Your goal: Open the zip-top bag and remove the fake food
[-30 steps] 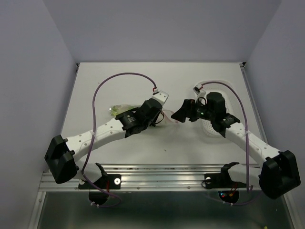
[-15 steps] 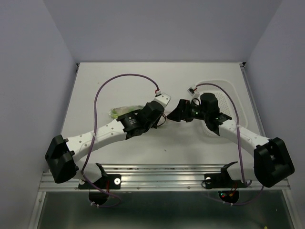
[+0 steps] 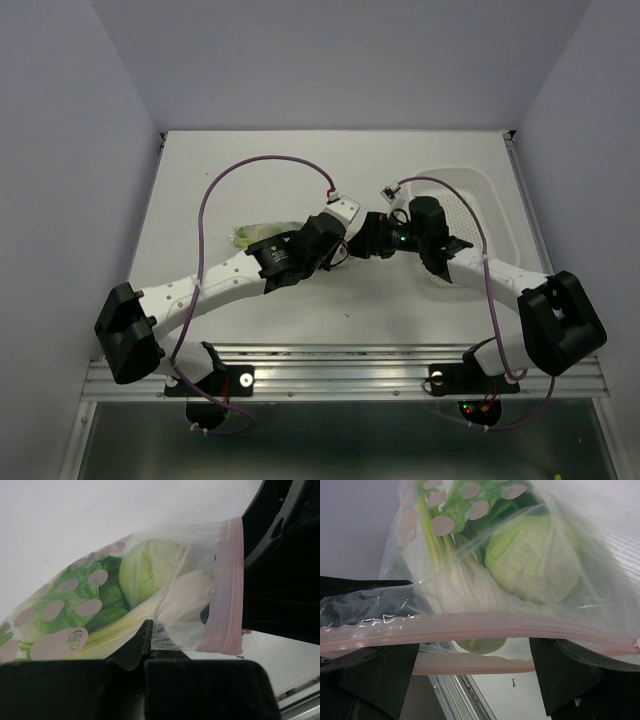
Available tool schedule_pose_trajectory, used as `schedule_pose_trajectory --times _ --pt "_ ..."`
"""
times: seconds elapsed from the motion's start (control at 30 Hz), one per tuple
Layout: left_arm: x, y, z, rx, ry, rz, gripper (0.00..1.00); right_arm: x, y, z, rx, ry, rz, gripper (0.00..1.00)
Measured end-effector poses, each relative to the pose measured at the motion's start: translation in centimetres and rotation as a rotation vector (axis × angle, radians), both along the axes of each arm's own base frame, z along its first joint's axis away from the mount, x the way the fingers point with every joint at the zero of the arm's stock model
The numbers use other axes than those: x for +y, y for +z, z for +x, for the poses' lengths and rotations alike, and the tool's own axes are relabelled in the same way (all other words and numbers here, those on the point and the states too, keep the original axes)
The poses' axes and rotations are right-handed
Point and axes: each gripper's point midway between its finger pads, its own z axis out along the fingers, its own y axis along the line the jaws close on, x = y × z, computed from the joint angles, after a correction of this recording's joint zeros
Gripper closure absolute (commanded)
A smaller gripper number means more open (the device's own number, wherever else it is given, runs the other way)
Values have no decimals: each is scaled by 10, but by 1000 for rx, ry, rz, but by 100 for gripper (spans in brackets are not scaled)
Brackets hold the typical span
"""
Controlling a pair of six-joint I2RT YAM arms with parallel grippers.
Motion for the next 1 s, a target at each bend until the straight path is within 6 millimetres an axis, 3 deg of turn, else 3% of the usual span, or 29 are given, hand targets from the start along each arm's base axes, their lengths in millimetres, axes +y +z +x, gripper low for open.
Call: schedule_pose_trajectory --times 0.33,1.0 --pt "-3 -1 -3 3 -9 -2 100 5 -6 -1 57 8 24 15" --pt "-8 -1 -9 8 -19 -13 100 8 -20 -15 139 33 47 21"
